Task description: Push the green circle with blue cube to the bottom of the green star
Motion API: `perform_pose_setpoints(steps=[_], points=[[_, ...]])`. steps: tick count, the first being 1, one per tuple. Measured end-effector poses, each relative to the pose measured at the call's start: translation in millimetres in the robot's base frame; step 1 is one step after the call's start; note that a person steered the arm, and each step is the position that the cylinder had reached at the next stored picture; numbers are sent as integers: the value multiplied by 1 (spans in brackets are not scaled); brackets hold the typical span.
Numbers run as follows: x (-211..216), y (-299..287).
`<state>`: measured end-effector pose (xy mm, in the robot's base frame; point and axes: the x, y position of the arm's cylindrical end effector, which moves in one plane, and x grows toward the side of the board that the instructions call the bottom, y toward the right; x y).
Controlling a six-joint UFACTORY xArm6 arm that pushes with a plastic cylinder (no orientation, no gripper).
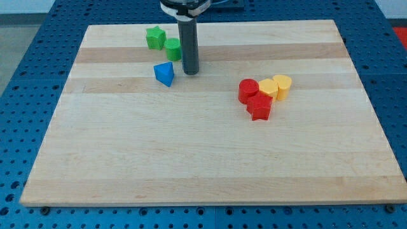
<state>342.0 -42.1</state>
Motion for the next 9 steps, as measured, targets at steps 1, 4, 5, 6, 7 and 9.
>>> perform_pose_setpoints(steps=[1, 4, 5, 6, 7, 9], points=[[-17, 0], [-34, 58], [-41, 49], [-51, 32], [-62, 20], [-71, -18]])
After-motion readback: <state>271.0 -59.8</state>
